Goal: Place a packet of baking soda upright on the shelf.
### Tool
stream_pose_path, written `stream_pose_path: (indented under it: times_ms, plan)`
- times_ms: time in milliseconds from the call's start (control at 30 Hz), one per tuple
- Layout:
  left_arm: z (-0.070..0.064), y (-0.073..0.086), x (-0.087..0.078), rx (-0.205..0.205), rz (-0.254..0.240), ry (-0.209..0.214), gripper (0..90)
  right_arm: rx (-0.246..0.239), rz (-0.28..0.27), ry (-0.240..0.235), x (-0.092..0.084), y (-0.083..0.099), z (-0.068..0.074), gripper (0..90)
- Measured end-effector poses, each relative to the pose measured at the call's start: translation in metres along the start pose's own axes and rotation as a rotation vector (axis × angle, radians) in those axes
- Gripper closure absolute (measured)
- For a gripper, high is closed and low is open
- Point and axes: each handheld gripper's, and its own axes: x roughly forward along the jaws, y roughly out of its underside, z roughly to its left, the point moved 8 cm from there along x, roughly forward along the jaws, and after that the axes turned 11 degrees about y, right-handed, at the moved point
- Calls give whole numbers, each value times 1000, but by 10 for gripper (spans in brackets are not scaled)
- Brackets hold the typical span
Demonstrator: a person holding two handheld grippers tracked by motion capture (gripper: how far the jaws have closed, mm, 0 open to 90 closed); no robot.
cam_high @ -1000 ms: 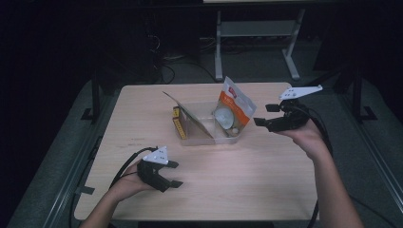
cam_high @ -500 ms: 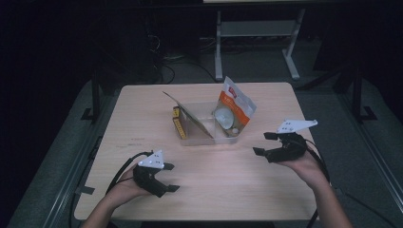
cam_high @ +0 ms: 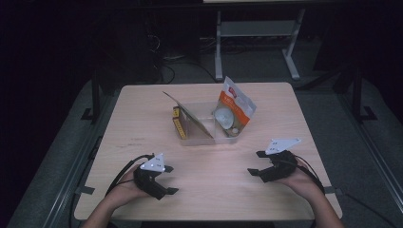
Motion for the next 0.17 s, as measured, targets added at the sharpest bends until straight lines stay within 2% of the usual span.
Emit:
stream_pose_path:
  times_ms: [167]
  plan:
    - [3, 2, 5, 19, 11, -14, 195, -11, -7, -11, 3, 2, 1, 243]
